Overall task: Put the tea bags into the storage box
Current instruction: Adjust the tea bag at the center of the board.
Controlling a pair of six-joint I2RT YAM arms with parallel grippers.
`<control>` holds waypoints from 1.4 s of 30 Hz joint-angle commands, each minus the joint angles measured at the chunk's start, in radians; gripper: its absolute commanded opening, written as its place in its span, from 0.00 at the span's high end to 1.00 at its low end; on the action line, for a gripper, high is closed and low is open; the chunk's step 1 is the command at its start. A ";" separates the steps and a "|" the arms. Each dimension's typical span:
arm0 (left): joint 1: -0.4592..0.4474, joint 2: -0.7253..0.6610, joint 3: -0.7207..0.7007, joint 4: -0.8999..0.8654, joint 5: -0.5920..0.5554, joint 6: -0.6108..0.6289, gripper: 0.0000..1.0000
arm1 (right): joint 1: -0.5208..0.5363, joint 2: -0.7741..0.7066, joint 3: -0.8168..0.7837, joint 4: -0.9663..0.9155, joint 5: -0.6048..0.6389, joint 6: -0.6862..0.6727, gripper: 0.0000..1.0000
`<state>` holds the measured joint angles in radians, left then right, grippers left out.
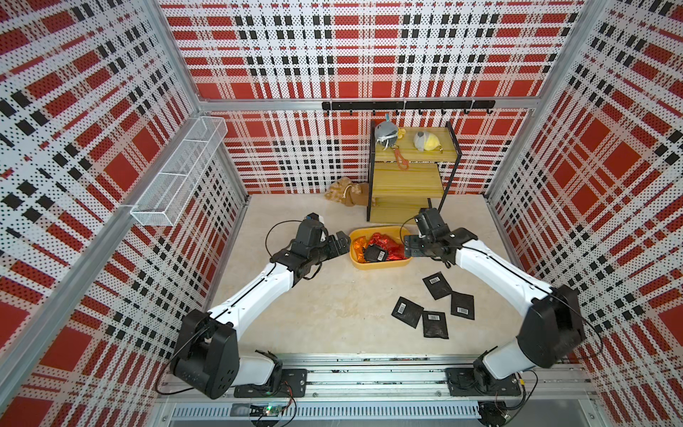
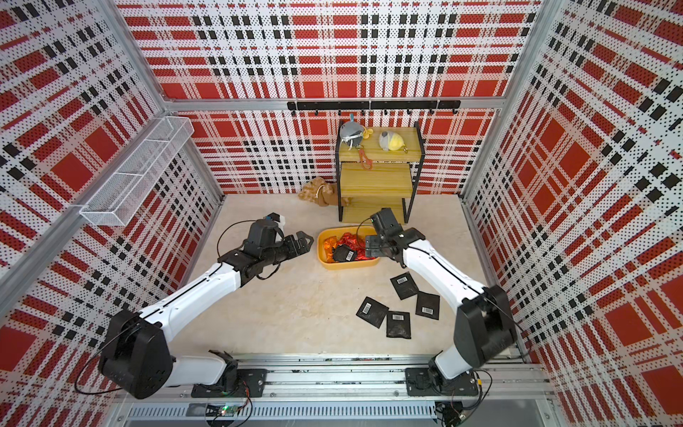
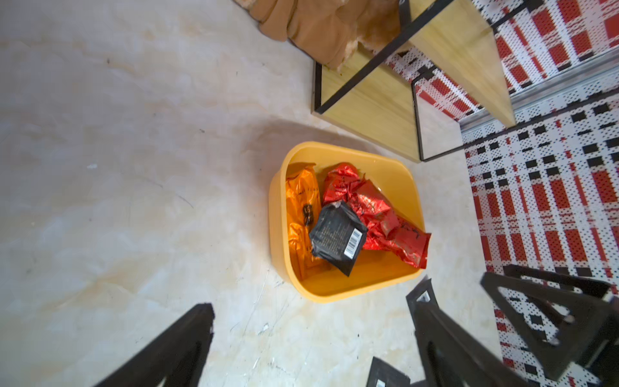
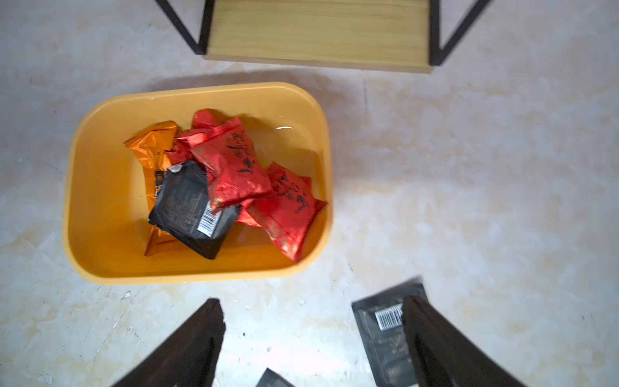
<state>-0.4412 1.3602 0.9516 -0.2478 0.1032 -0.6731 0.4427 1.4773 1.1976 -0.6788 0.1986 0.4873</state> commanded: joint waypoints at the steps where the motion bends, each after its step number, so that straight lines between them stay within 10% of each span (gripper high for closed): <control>1: -0.038 -0.019 -0.035 -0.007 -0.037 -0.008 0.01 | -0.087 -0.048 -0.150 -0.010 -0.099 0.111 0.11; 19: -0.276 0.103 -0.017 0.069 -0.050 -0.090 0.01 | -0.630 -0.241 -0.516 -0.009 -0.349 0.079 0.10; 42: -0.407 0.373 0.180 0.110 0.058 -0.059 0.03 | -0.673 -0.204 -0.632 0.097 -0.596 0.122 0.15</control>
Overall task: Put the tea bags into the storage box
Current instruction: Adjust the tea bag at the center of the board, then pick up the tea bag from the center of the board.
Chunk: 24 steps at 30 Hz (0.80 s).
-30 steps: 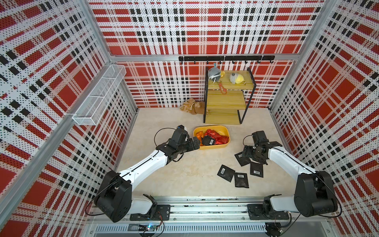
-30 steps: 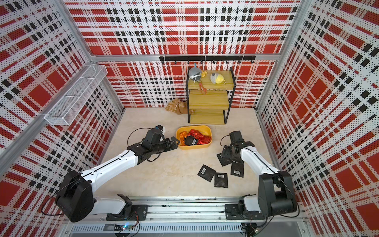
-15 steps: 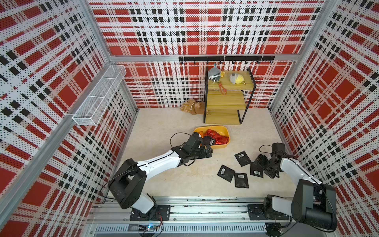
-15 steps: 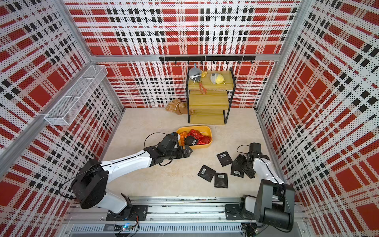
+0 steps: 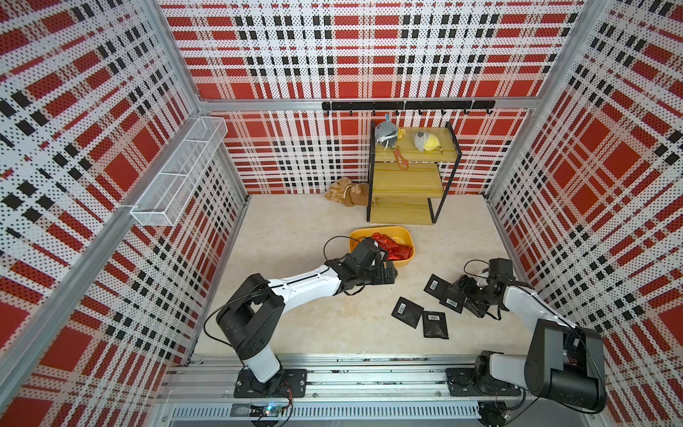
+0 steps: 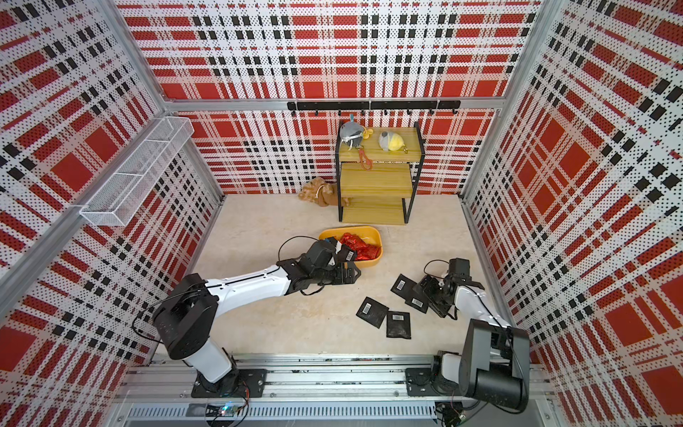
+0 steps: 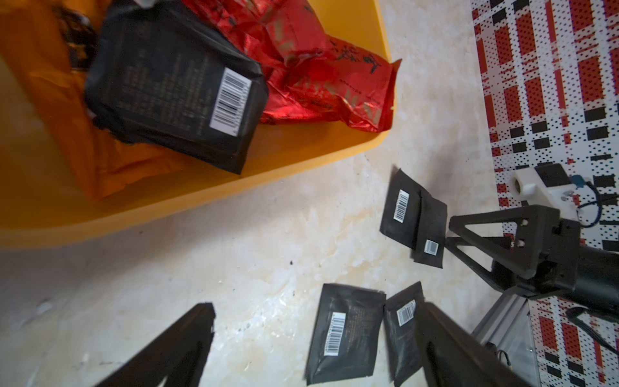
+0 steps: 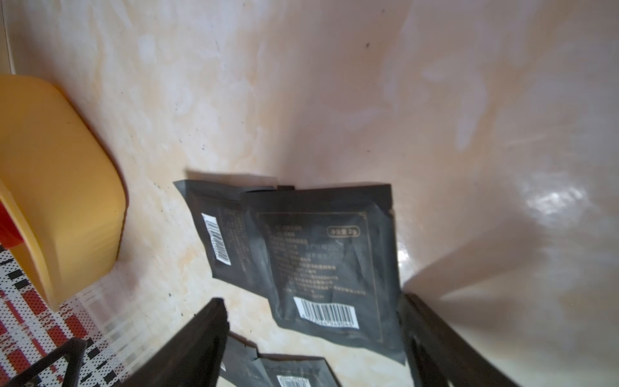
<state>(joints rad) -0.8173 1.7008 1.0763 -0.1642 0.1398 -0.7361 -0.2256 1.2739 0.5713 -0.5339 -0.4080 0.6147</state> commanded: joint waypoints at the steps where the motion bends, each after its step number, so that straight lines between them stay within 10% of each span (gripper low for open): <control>1: -0.046 0.060 0.082 0.027 0.035 0.000 0.06 | -0.005 -0.027 0.003 -0.056 0.041 -0.003 0.15; 4: -0.086 0.146 0.160 0.065 0.108 -0.025 0.17 | -0.005 -0.098 0.004 -0.052 0.076 0.031 0.13; 12: -0.159 0.396 0.385 0.157 0.273 -0.105 1.00 | -0.027 -0.111 -0.015 -0.021 0.042 0.056 0.11; 18: -0.171 0.514 0.510 0.150 0.329 -0.148 1.00 | -0.044 -0.054 -0.038 0.001 -0.009 0.027 0.13; 24: -0.172 0.539 0.528 0.096 0.300 -0.144 0.54 | -0.051 -0.043 -0.029 0.025 -0.027 0.033 0.14</control>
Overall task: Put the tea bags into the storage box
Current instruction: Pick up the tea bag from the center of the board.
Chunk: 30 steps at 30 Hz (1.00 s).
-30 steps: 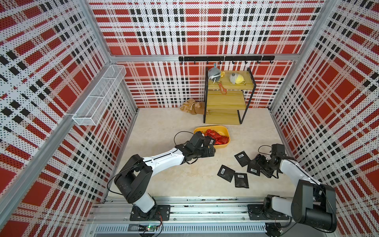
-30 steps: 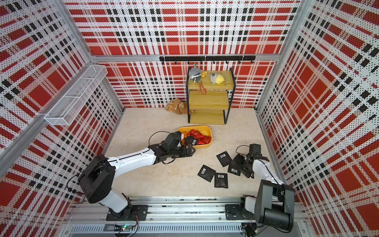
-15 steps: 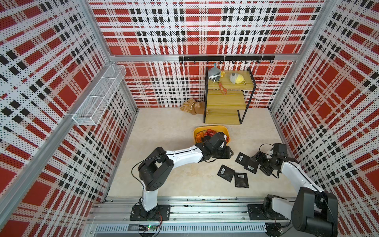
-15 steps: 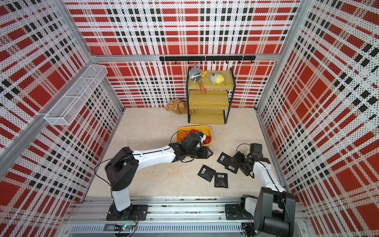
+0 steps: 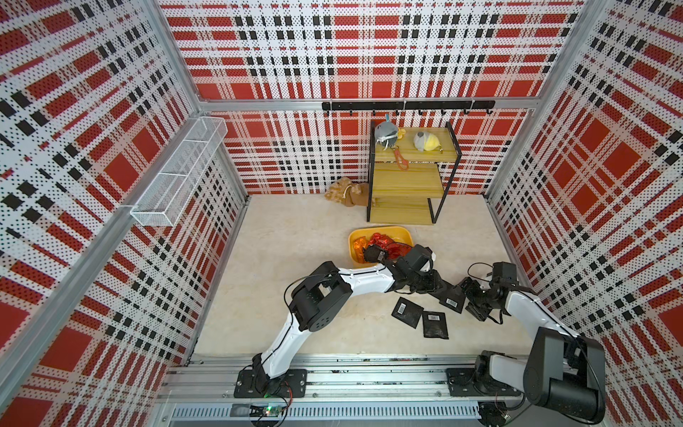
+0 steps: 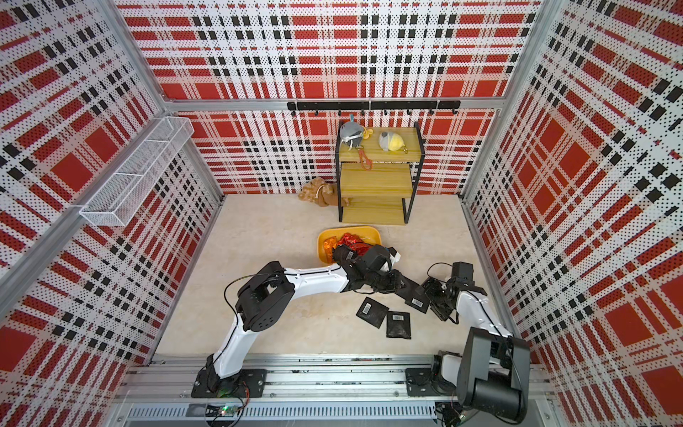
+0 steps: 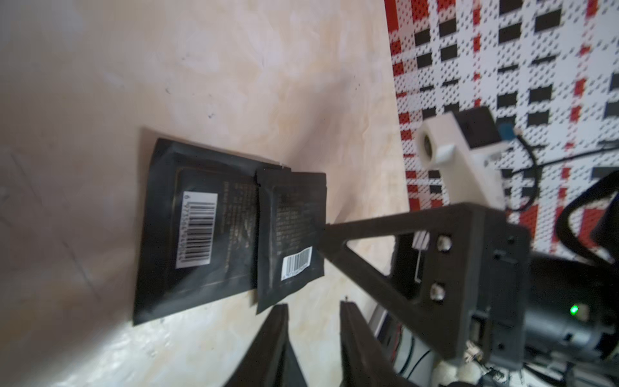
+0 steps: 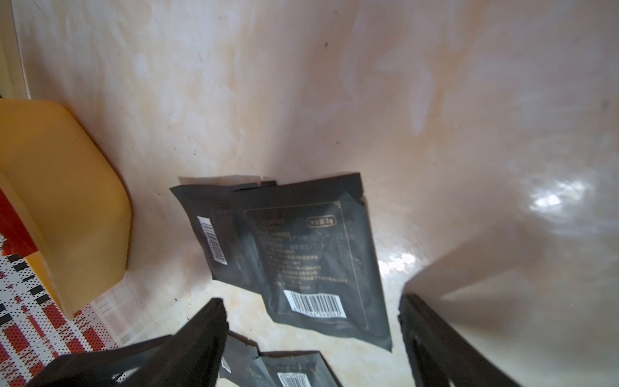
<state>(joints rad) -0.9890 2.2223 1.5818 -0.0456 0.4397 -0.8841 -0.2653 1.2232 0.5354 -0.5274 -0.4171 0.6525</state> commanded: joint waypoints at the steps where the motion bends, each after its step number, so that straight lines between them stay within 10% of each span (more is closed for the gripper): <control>1: 0.000 0.019 0.022 -0.034 -0.007 0.008 0.51 | -0.013 0.005 0.012 0.018 -0.017 -0.003 0.14; 30: -0.016 0.145 0.101 -0.053 0.047 -0.028 0.45 | -0.045 0.201 0.030 0.135 -0.179 -0.015 0.17</control>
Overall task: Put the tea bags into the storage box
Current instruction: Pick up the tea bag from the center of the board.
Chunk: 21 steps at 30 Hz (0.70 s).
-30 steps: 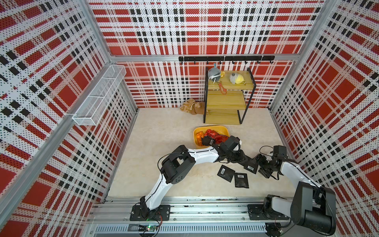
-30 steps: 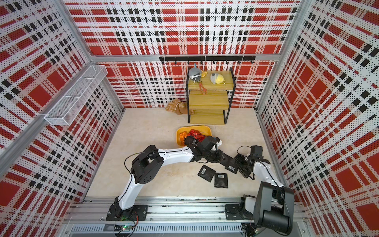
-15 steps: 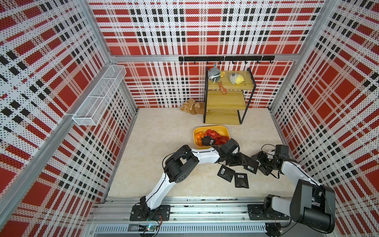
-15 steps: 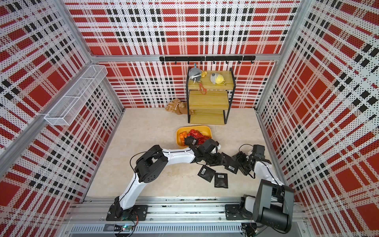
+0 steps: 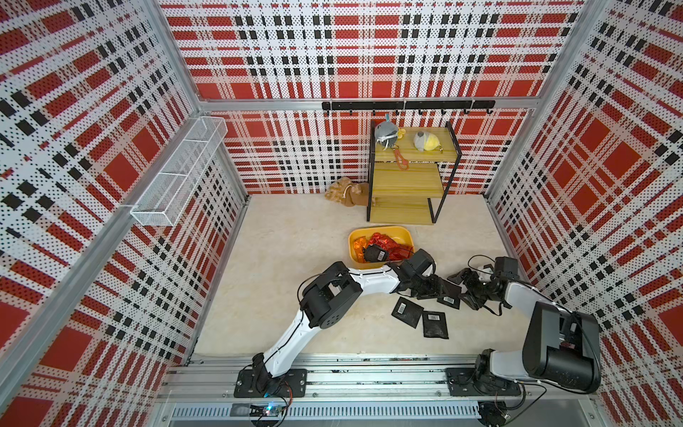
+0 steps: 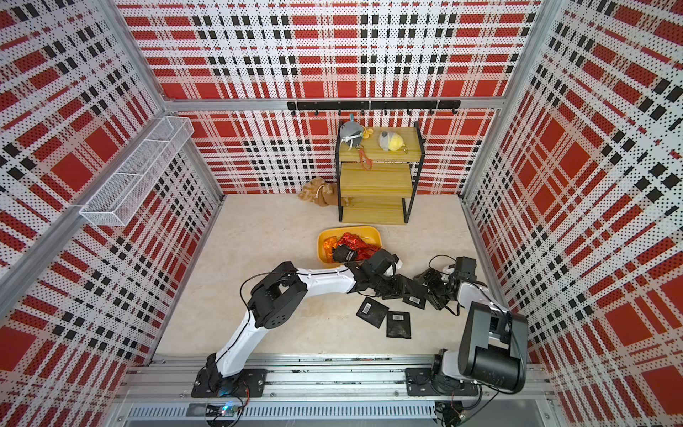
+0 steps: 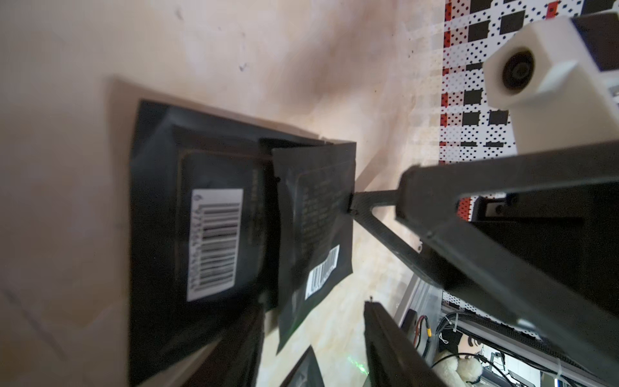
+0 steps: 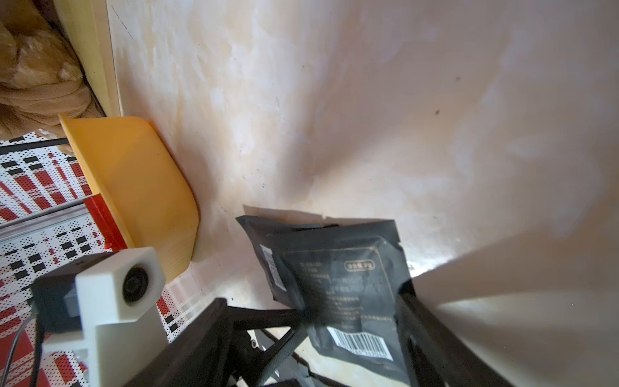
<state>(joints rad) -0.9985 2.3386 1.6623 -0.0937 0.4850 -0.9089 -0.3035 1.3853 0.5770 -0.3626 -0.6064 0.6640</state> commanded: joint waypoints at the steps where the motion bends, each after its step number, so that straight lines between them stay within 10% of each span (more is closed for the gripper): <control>1: -0.008 0.027 0.020 -0.002 0.001 -0.005 0.45 | -0.006 0.044 -0.014 -0.027 0.006 -0.028 0.17; 21: -0.015 0.008 -0.012 0.109 0.030 -0.064 0.74 | -0.006 0.028 -0.013 -0.028 -0.027 -0.022 0.18</control>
<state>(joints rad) -1.0035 2.3394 1.6577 -0.0216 0.4980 -0.9676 -0.3035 1.4044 0.5789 -0.3439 -0.6556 0.6472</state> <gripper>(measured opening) 0.272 0.819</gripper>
